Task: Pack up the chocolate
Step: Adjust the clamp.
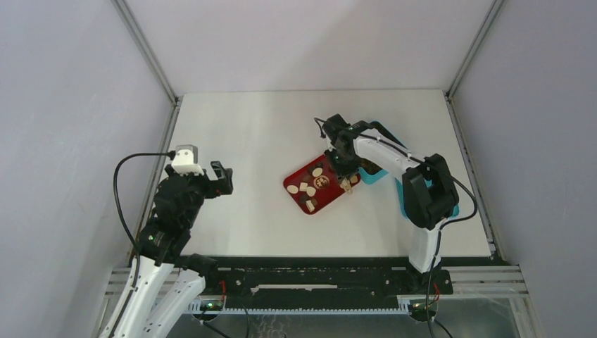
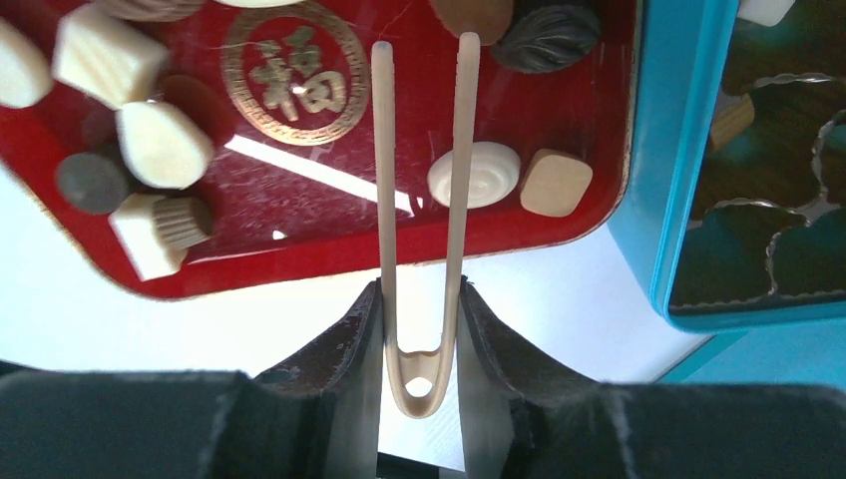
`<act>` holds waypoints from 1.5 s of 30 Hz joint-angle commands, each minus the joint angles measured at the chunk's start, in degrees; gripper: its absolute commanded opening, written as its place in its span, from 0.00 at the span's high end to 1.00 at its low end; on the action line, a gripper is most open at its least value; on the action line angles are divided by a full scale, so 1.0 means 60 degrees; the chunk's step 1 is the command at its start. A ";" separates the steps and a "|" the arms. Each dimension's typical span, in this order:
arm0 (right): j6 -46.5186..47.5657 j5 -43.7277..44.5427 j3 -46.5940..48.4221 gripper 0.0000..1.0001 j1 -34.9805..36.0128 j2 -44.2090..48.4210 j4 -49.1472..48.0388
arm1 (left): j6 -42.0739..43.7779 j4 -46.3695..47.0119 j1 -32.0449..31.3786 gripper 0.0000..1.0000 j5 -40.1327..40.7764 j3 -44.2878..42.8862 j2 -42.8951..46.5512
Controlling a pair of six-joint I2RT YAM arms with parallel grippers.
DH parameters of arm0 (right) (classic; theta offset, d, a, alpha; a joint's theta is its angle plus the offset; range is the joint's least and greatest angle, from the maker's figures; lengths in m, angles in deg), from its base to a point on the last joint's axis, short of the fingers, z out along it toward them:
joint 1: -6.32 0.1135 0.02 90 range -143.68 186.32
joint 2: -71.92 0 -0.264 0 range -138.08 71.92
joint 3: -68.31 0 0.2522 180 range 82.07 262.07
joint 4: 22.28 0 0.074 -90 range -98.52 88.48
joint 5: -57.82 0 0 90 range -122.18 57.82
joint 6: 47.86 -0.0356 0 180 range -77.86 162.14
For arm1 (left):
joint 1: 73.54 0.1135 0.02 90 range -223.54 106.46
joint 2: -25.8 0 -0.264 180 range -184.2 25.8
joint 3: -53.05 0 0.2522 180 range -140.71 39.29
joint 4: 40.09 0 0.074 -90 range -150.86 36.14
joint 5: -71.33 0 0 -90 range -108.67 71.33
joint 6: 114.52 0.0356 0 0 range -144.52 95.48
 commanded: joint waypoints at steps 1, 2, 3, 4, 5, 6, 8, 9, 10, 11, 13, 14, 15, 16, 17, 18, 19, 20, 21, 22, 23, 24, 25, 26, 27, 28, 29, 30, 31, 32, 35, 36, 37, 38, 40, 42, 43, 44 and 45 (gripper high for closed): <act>0.0182 -0.0132 0.0316 0.75 0.0307 0.1173 -0.0488 | -0.0650 0.0548 0.0065 0.00 -0.0709 0.0102 -0.0193; 0.0207 -0.0129 0.0248 0.74 0.0369 0.1289 -0.0585 | -0.0898 0.0619 0.0064 0.00 -0.0858 0.0070 -0.0210; 0.0205 -0.0129 0.0181 0.74 0.0451 0.1399 -0.0696 | -0.1141 0.0756 0.0064 0.00 -0.1023 0.0083 -0.0194; 0.0210 -0.0129 0.0103 0.74 0.0505 0.1508 -0.0802 | -0.1397 0.0911 0.0066 0.00 -0.1229 0.0137 -0.0170; 0.0203 -0.0131 0.0011 0.74 0.0572 0.1635 -0.0939 | -0.1679 0.1146 0.0066 0.00 -0.1417 0.0249 -0.0143; 0.0215 -0.0385 -0.0079 0.74 0.0630 0.1763 -0.1057 | -0.1944 0.1366 0.0066 0.00 -0.1578 0.0361 -0.0127; 0.0229 -0.0509 -0.0277 0.74 0.0772 0.2043 -0.1352 | -0.2477 0.1834 0.0066 0.00 -0.1962 0.0621 -0.0133; 0.0226 -0.0552 -0.0370 0.74 0.0838 0.2173 -0.1488 | -0.2741 0.2016 0.0059 0.00 -0.2073 0.0728 -0.0212; 0.0225 -0.0577 -0.0460 0.74 0.0917 0.2311 -0.1676 | -0.2981 0.2225 0.0058 0.00 -0.2219 0.0815 -0.0291; 0.0222 -0.0591 -0.0561 0.74 0.0984 0.2450 -0.1818 | -0.3126 0.2535 0.0052 0.00 -0.2494 0.0899 -0.0398; 0.0233 -0.0674 -0.0786 0.73 0.1135 0.2787 -0.2139 | -0.3467 0.3032 0.0038 0.00 -0.2809 0.1071 -0.0608; 0.0237 -0.0724 -0.0882 0.73 0.1200 0.2901 -0.2278 | -0.3628 0.3286 0.0030 0.00 -0.2951 0.1131 -0.0749; 0.0251 -0.0729 -0.0976 0.73 0.1270 0.3020 -0.2417 | -0.3777 0.3538 -0.0004 0.00 -0.3099 0.1177 -0.0910; 0.0265 -0.0740 -0.1062 0.73 0.1340 0.3130 -0.2536 | -0.3912 0.3772 -0.0058 0.00 -0.3220 0.1201 -0.1098; 0.0282 -0.0764 -0.1129 0.73 0.1398 0.3226 -0.2648 | -0.4026 0.3970 -0.0149 0.01 -0.3283 0.1195 -0.1298; 0.0284 -0.0768 -0.1230 0.73 0.1465 0.3318 -0.2761 | -0.4106 0.4187 -0.0281 0.01 -0.3291 0.1174 -0.1500; 0.0310 -0.0780 -0.1291 0.73 0.1503 0.3403 -0.2856 | -0.4173 0.4375 -0.0435 0.01 -0.3259 0.1144 -0.1725; 0.0320 -0.0820 -0.1372 0.73 0.1546 0.3491 -0.2958 | -0.4251 0.4459 -0.0648 0.02 -0.3213 0.1096 -0.1953; 0.0338 -0.0858 -0.1446 0.73 0.1599 0.3573 -0.3067 | -0.4307 0.4816 -0.0856 0.02 -0.3161 0.1031 -0.2208; 0.0362 -0.0861 -0.1521 0.73 0.1648 0.3666 -0.3202 | -0.4394 0.5055 -0.1045 0.02 -0.3122 0.0994 -0.2465; 0.0378 -0.0881 -0.1608 0.73 0.1705 0.3745 -0.3310 | -0.4528 0.5354 -0.1215 0.03 -0.3124 0.0987 -0.2714; 0.0386 -0.0893 -0.1657 0.73 0.1762 0.3808 -0.3399 | -0.4704 0.5699 -0.1335 0.04 -0.3139 0.0999 -0.2964; 0.0379 -0.0883 -0.1694 0.73 0.1820 0.3869 -0.3489 | -0.4902 0.6066 -0.1447 0.06 -0.3214 0.1034 -0.3210; 0.0385 -0.0888 -0.1743 0.73 0.1886 0.3928 -0.3579 | -0.5157 0.6427 -0.1520 0.07 -0.3289 0.1031 -0.3486; 0.0397 -0.0894 -0.1793 0.73 0.1940 0.3974 -0.3658 | -0.5328 0.6710 -0.1580 0.09 -0.3359 0.0987 -0.3828; 0.0393 -0.0891 -0.1852 0.72 0.2004 0.4025 -0.3722 | -0.5476 0.6974 -0.1665 0.10 -0.3443 0.0911 -0.4065; 0.0387 -0.0880 -0.1883 0.73 0.2054 0.4055 -0.3769 | -0.5557 0.7270 -0.1765 0.10 -0.3485 0.0834 -0.4312; 0.0387 -0.0876 -0.1915 0.73 0.2115 0.4085 -0.3813 | -0.5592 0.7414 -0.1886 0.11 -0.3505 0.0733 -0.4519; 0.0387 -0.0876 -0.1975 0.72 0.2172 0.4133 -0.3887 | -0.5604 0.7540 -0.2022 0.11 -0.3478 0.0636 -0.4723; 0.0387 -0.0865 -0.2031 0.73 0.2207 0.4179 -0.3951 | -0.5618 0.7633 -0.2139 0.11 -0.3453 0.0534 -0.4915; 0.0358 -0.0794 -0.2125 0.73 0.2323 0.4332 -0.4060 | -0.5845 0.7919 -0.2392 0.12 -0.3408 0.0344 -0.5476; 0.0372 -0.0756 -0.2197 0.72 0.2385 0.4405 -0.4121 | -0.5962 0.8070 -0.2431 0.12 -0.3449 0.0309 -0.5635; 0.0372 -0.0734 -0.2228 0.73 0.2418 0.4464 -0.4174 | -0.6075 0.8230 -0.2462 0.13 -0.3502 0.0276 -0.5801; 0.0372 -0.0714 -0.2253 0.73 0.2455 0.4515 -0.4232 | -0.6181 0.8382 -0.2498 0.13 -0.3544 0.0231 -0.5939; 0.0397 -0.0609 -0.2297 0.72 0.2528 0.4579 -0.4323 | -0.6344 0.8540 -0.2544 0.15 -0.3491 0.0138 -0.6219; 0.0405 -0.0480 -0.2354 0.73 0.2596 0.4634 -0.4423 | -0.6607 0.8726 -0.2566 0.19 -0.3474 0.0062 -0.6493; 0.0413 -0.0455 -0.2407 0.73 0.2611 0.4653 -0.4494 | -0.6751 0.8852 -0.2570 0.22 -0.3528 0.0019 -0.6610; 0.0412 -0.0428 -0.2458 0.73 0.2628 0.4694 -0.4579 | -0.6934 0.8987 -0.2570 0.25 -0.3571 -0.0014 -0.6742; 0.0408 -0.0422 -0.2501 0.72 0.2643 0.4729 -0.4667 | -0.7063 0.9095 -0.2563 0.29 -0.3616 -0.0030 -0.6882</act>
